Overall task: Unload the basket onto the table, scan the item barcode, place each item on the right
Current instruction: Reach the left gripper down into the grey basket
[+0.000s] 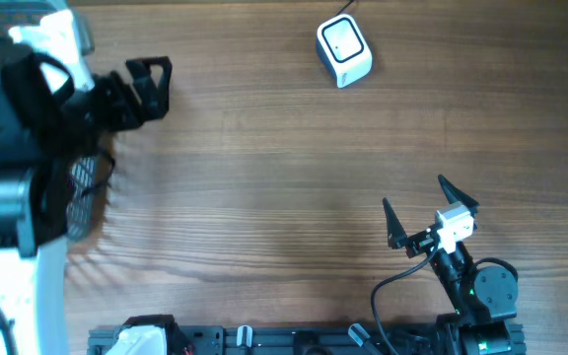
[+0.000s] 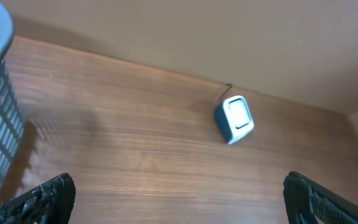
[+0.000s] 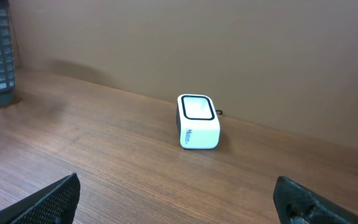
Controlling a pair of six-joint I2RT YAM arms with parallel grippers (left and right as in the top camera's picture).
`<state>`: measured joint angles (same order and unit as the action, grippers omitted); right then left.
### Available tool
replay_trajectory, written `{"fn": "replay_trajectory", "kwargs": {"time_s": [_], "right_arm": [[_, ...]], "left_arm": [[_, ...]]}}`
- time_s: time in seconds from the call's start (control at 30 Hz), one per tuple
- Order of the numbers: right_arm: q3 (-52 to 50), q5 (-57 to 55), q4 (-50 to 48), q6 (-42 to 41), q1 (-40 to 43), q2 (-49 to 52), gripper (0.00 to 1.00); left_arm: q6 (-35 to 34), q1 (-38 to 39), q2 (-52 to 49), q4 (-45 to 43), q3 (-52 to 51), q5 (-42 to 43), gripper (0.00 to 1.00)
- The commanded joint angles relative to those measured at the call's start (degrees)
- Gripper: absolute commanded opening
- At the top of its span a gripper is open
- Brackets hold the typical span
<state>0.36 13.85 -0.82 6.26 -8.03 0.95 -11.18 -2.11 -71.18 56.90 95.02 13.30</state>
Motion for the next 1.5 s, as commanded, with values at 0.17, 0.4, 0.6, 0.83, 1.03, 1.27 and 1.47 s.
{"fn": "replay_trajectory", "kwargs": {"time_s": [0.17,0.4,0.6,0.83,1.03,1.27,1.47], "right_arm": [[-0.07,-0.70,-0.15,-0.26,0.28,0.07,1.00],[-0.07,-0.70,-0.17,-0.26,0.28,0.07,1.00],[-0.07,-0.70,-0.15,-0.26,0.28,0.07,1.00],[-0.07,-0.70,-0.15,-0.26,0.28,0.07,1.00],[-0.07,-0.70,-0.15,-0.26,0.28,0.07,1.00],[-0.07,-0.70,-0.15,-0.26,0.28,0.07,1.00],[-0.07,-0.70,-0.15,-0.26,0.28,0.07,1.00]], "left_arm": [[6.54,-3.30,-7.21,-6.27,1.01,-13.27,1.00],[7.21,-11.69,-8.81,-7.43,1.01,-16.63,1.00],[12.04,-21.03,-9.27,-8.48,0.98,-16.65,1.00],[12.76,-29.66,-10.23,-8.28,0.81,-15.74,1.00],[19.96,-31.95,-14.40,-2.49,0.59,-15.74,1.00],[23.32,-31.95,-19.28,5.25,0.55,-15.74,1.00],[24.02,-33.97,-22.23,9.90,0.55,-15.69,1.00]]}}
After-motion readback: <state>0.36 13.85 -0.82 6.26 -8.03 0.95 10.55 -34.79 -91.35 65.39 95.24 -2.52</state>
